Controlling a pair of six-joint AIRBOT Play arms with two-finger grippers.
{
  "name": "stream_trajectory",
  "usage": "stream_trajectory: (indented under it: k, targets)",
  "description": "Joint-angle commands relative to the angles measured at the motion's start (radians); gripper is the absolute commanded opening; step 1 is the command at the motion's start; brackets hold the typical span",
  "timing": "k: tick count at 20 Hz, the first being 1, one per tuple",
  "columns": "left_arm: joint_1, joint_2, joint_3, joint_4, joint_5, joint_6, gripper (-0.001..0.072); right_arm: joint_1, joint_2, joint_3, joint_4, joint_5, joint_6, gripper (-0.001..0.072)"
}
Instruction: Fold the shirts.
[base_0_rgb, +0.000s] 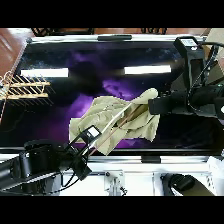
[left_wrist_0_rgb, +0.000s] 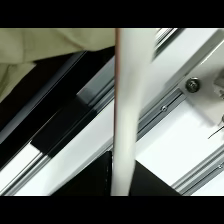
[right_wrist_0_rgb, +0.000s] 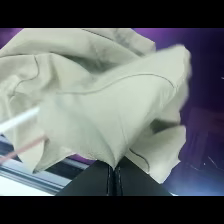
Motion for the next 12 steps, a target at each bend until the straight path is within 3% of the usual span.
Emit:
stream_trajectory:
  k: [1, 6, 10, 12]
  targets:
    - [-0.001, 0.015, 0.003, 0.031, -0.054, -0.131, 0.0035, 0.002, 0.004, 0.001, 0.038, 0.007, -0.012, 0.0053]
    - [-0.001, 0.018, 0.026, 0.026, -0.045, -0.142, 0.0034, 0.002, 0.004, 0.001, 0.05, 0.004, -0.018, 0.0053]
    - [-0.001, 0.004, 0.056, 0.024, 0.057, -0.134, 0.0034, 0.002, 0.004, 0.001, 0.083, -0.031, -0.032, 0.0053]
    - [-0.001, -0.019, 0.057, -0.01, 0.077, -0.079, 0.0034, 0.002, 0.004, 0.001, 0.079, -0.05, -0.036, 0.0053]
